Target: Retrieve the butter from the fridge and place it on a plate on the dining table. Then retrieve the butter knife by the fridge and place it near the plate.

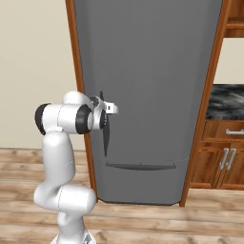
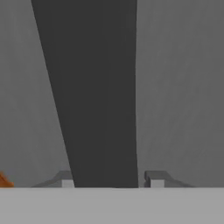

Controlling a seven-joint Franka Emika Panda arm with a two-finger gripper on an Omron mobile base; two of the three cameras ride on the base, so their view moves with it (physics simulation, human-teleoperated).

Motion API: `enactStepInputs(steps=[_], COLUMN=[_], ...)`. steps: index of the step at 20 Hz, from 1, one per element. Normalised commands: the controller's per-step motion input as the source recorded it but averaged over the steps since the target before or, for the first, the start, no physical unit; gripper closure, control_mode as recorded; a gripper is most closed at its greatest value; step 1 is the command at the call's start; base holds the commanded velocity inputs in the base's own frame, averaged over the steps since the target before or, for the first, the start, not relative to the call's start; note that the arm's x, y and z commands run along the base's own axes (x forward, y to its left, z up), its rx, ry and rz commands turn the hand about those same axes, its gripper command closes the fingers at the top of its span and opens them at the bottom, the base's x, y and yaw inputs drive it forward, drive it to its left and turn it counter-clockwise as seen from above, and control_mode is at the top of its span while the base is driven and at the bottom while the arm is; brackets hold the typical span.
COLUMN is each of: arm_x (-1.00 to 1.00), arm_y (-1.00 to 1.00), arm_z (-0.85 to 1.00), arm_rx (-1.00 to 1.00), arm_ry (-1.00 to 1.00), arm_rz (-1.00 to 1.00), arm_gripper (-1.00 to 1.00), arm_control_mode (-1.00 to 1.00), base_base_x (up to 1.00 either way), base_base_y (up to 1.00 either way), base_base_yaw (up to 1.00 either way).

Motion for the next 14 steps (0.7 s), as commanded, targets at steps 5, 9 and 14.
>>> enactStepInputs(steps=[5,9,14], arm_x=[-0.57,-0.68,-0.83], arm_y=[-0.16,-0.30,-0.59], arm_z=[0.33,0.40,0.18], arm_rx=[0.08,0.11,0.12], arm_ry=[0.00,0.00,-0.03], arm_rz=[0.01,0.09,0.25], arm_gripper=[1.00,1.00,1.00], arm_control_mode=[-1.00,-1.00,-1.00], base_base_x=[0.00,0.00,0.00], base_base_y=[0.00,0.00,0.00], base_base_yaw=[0.00,0.00,0.00])
